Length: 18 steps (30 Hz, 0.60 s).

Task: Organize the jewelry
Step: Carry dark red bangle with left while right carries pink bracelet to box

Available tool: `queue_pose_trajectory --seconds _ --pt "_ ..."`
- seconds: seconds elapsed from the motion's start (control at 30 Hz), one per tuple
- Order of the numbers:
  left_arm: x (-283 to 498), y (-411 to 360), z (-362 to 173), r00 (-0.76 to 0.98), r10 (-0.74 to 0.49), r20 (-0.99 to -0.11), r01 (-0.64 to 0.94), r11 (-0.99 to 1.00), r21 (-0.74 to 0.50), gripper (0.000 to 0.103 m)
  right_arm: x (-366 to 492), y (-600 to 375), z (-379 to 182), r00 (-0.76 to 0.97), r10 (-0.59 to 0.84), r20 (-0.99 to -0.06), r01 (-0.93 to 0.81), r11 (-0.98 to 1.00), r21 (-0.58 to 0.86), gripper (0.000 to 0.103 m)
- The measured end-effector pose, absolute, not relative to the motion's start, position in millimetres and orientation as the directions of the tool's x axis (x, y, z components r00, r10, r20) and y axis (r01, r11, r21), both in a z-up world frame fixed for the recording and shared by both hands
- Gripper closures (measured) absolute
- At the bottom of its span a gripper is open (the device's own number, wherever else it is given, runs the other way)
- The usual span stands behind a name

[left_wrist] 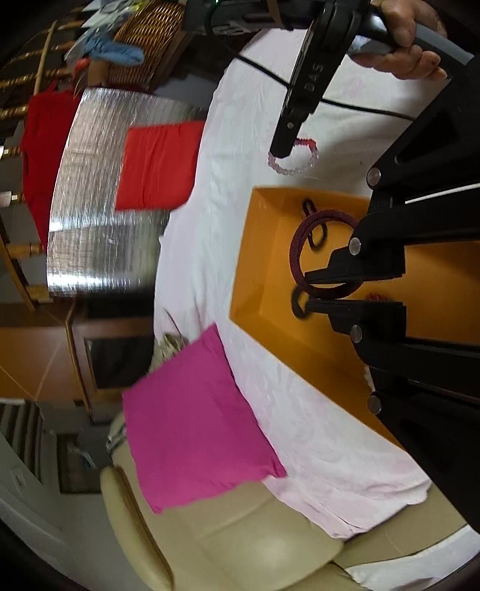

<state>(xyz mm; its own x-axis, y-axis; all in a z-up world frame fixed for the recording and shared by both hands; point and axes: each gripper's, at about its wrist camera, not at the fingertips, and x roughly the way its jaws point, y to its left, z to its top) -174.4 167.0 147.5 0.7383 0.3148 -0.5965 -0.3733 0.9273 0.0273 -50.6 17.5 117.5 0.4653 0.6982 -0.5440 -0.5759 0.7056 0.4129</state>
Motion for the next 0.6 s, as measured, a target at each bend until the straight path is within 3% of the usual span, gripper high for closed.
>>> queue_pose_trajectory --seconds 0.6 --pt "-218 193 135 0.653 0.436 -0.619 -0.498 0.863 0.083 0.095 -100 58 125 0.308 0.817 -0.487 -0.717 0.536 0.445 0.095"
